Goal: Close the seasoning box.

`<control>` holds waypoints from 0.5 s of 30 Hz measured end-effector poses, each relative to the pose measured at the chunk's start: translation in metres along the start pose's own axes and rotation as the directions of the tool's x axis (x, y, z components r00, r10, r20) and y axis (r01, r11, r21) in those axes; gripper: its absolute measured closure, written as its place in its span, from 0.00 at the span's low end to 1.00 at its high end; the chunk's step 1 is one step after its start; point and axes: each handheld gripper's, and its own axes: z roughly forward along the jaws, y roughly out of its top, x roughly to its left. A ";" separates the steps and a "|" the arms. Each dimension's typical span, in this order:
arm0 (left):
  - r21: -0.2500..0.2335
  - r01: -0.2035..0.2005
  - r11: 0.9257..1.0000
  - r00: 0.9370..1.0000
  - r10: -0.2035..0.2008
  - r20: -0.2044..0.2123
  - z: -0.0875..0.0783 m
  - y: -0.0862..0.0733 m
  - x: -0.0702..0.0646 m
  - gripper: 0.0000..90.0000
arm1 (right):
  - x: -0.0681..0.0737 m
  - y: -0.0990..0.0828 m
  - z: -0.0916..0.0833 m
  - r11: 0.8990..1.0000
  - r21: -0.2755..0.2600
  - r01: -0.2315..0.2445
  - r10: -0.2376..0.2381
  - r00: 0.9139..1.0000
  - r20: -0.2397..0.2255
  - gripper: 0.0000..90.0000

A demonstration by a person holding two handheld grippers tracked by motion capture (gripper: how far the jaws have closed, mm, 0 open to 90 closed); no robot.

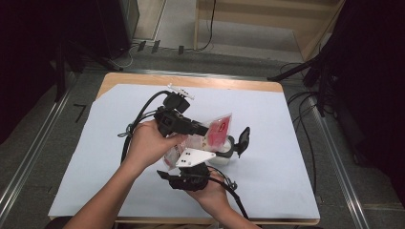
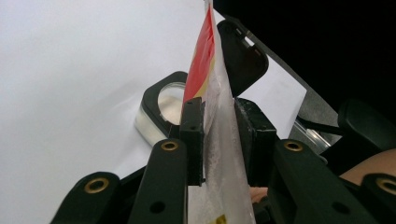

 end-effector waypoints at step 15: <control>-0.004 0.009 1.000 1.000 -0.009 -0.010 -0.005 -0.017 0.005 0.88 | -0.002 -0.009 0.008 0.998 0.049 0.049 -0.048 0.999 -0.023 0.66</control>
